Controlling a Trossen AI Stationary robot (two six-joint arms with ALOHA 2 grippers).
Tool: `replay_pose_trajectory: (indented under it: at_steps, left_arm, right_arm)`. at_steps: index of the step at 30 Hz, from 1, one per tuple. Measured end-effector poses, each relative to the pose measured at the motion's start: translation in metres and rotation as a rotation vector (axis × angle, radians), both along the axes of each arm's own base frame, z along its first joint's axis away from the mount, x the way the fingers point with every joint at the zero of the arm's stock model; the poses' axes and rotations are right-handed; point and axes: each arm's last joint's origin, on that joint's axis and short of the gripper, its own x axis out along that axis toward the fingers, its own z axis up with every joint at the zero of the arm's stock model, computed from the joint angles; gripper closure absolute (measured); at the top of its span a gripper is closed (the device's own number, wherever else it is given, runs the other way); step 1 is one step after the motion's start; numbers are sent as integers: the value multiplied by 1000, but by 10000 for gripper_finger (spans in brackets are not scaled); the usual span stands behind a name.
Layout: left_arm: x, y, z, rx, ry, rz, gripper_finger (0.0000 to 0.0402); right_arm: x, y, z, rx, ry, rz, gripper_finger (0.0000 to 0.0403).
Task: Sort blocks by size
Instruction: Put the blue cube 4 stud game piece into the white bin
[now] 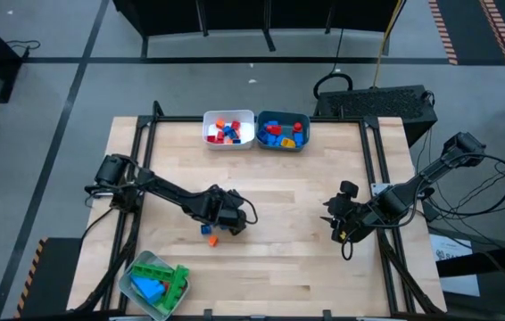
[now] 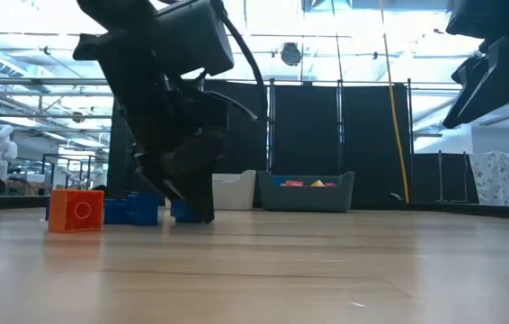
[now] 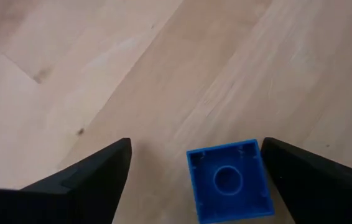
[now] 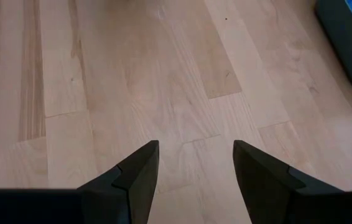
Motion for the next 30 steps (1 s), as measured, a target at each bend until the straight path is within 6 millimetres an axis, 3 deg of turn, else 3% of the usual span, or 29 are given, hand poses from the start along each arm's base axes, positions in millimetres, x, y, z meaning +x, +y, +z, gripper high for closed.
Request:
replay_pose_trajectory:
  at_steps: [5,13,24,30]
  left_arm:
    - [1,0,-5,-27,-7,43,84]
    - [2,-1,-6,-75,-13,54,261]
    - [12,4,3,-31,-19,26,261]
    - [31,39,31,101,-72,32,261]
  right_arm:
    - [0,0,0,0,0,0,211]
    - [0,0,0,0,0,0,211]
    - [0,0,0,0,0,0,211]
    - [0,0,0,0,0,0,211]
